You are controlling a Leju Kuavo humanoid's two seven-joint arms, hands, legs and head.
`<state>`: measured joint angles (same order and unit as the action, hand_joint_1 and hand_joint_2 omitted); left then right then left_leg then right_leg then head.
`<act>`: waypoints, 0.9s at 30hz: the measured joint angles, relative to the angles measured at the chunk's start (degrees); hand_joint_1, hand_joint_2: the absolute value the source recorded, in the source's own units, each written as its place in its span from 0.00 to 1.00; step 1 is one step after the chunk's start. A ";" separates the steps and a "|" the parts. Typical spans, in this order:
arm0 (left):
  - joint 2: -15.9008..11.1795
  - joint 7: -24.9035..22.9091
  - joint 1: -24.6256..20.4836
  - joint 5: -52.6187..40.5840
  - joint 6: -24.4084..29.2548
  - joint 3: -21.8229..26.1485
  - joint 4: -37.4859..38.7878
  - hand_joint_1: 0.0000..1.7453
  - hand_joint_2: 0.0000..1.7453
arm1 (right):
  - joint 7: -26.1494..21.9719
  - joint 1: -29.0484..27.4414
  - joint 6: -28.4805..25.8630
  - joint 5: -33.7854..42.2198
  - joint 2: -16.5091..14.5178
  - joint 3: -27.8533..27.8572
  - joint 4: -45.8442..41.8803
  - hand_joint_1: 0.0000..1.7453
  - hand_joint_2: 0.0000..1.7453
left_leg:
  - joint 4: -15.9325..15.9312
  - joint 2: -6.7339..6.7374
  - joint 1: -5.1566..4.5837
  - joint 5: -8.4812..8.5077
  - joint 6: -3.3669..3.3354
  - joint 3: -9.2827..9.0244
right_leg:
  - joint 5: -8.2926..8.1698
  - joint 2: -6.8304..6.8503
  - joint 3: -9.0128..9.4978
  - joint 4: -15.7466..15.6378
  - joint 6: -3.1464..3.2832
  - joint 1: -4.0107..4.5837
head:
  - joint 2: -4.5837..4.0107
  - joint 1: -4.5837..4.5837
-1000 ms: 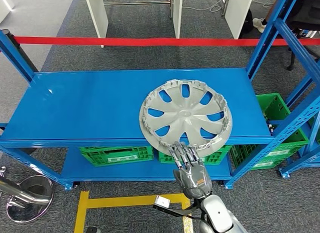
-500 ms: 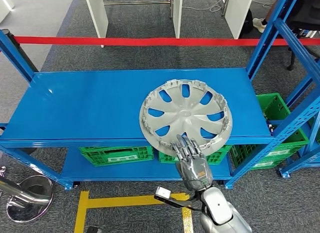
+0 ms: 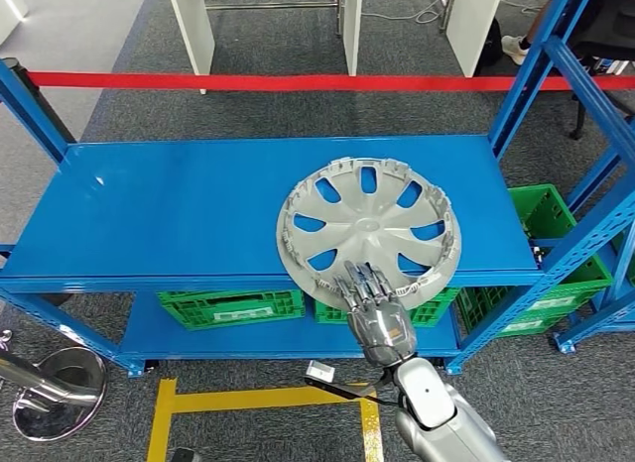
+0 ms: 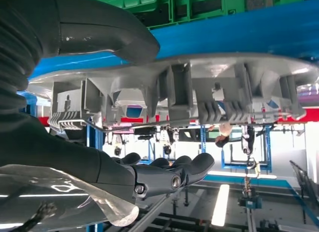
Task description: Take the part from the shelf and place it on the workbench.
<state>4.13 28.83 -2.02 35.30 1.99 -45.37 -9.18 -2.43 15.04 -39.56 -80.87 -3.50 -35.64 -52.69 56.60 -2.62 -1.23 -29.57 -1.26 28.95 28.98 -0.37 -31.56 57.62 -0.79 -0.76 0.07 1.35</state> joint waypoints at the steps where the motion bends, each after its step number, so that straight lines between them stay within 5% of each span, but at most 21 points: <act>1: -0.01 0.00 0.00 0.01 -0.04 0.00 0.00 0.00 1.00 | 0.13 0.23 0.04 -0.02 0.00 -0.11 0.41 0.00 1.00 | 0.00 0.00 0.00 0.00 0.00 0.00 | 0.00 0.00 0.00 0.00 0.00 0.00 | 0.00 -0.01; 27: -0.40 -0.47 0.01 0.19 -0.33 -0.02 0.00 0.00 1.00 | 3.59 3.23 1.09 -0.88 0.02 -1.61 5.76 0.00 1.00 | 0.01 0.00 0.00 0.00 0.00 0.01 | 0.00 0.00 0.00 0.00 0.00 0.00 | 0.00 0.00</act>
<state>3.73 28.36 -2.00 35.50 1.66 -45.39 -9.18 1.16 18.26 -38.47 -81.74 -3.48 -37.25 -46.93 56.61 -2.62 -1.24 -29.57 -1.26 28.96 28.98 -0.37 -31.57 57.62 -0.79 -0.76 0.07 1.36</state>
